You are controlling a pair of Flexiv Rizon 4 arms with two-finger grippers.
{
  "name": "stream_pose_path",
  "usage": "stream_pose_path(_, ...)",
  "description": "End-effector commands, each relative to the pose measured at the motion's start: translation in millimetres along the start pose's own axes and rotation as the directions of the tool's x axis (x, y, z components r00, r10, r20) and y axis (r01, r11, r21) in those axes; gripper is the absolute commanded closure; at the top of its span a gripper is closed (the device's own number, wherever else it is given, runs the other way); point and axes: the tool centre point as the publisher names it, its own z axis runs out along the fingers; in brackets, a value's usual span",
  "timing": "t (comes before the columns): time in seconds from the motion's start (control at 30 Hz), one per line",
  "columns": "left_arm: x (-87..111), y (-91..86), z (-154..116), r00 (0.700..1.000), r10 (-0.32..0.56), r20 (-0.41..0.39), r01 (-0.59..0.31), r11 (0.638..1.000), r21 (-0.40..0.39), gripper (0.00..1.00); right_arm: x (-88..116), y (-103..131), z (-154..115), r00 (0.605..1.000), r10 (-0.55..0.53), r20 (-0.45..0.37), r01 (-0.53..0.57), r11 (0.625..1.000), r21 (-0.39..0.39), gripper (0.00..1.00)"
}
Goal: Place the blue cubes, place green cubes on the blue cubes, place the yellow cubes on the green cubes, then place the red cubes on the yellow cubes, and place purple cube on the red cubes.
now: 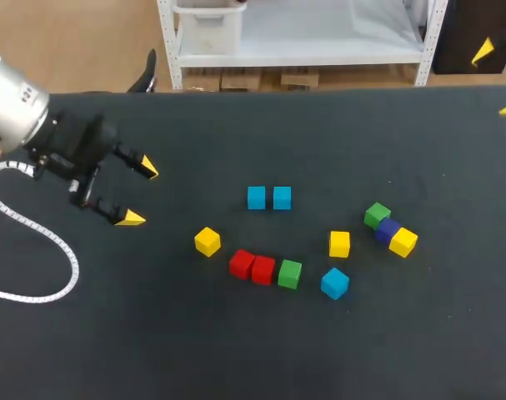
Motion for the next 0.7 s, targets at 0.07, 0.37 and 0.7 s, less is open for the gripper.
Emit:
stream_pose_path(0.07, 0.9, -0.4, 0, 1.0, 0.002, 0.003, -0.002, 1.0, -0.002, 0.0, -37, 29, 9, 0.968, -0.251, 0.016, 0.251, 0.964, -0.091, 0.0)
stream_pose_path(0.37, 0.9, -0.4, 0, 1.0, 0.002, 0.003, -0.002, 1.0, -0.002, 0.0, -66, 52, 43, 0.965, -0.259, 0.031, 0.261, 0.96, -0.104, 0.0)
stream_pose_path(0.7, 0.9, -0.4, 0, 1.0, 0.002, 0.003, -0.002, 1.0, -0.002, 0.0, -91, 96, 113, 0.985, -0.165, 0.04, 0.17, 0.967, -0.192, 0.0)
